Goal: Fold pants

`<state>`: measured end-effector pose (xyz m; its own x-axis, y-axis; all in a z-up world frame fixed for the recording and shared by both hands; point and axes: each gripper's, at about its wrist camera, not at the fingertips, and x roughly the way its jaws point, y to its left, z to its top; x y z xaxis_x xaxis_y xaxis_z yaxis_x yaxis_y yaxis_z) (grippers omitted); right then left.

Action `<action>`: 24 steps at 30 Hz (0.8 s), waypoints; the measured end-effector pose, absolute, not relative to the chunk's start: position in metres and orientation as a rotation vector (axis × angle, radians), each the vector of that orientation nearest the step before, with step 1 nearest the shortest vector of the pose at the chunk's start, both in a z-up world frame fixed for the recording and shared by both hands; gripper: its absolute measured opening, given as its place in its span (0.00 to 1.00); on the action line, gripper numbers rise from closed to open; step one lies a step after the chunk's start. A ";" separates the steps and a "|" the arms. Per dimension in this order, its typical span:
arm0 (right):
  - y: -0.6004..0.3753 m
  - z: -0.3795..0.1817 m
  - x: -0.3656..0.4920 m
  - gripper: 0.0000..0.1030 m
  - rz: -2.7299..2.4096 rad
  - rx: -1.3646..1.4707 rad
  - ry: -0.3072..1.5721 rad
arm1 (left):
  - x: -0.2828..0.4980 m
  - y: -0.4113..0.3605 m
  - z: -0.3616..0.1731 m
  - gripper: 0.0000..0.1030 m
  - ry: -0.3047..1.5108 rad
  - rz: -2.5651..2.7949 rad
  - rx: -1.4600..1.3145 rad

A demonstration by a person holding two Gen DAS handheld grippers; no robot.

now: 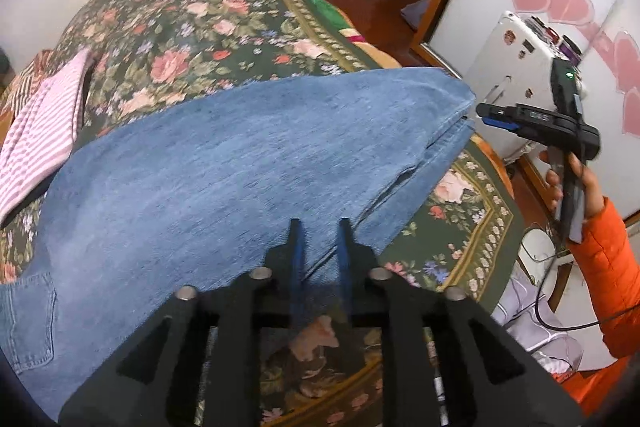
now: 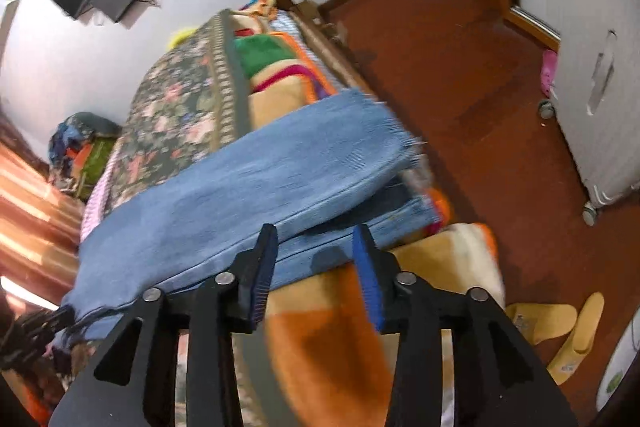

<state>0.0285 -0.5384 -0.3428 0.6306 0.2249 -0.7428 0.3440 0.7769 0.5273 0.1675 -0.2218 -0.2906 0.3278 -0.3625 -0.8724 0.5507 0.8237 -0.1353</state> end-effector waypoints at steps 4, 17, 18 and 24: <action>-0.505 -0.336 0.035 0.38 0.014 0.674 0.920 | 0.167 -0.215 -0.296 0.31 1.089 -0.605 0.176; -0.412 -0.334 0.053 0.58 0.150 0.486 1.009 | 0.164 -0.243 -0.305 0.41 1.053 -0.640 0.305; -0.411 -0.334 0.054 0.58 0.144 0.491 1.007 | 0.165 -0.248 -0.307 0.41 1.048 -0.642 0.324; -0.390 -0.318 0.057 0.58 0.035 0.213 1.006 | 0.171 -0.256 -0.309 0.23 1.029 -0.655 0.368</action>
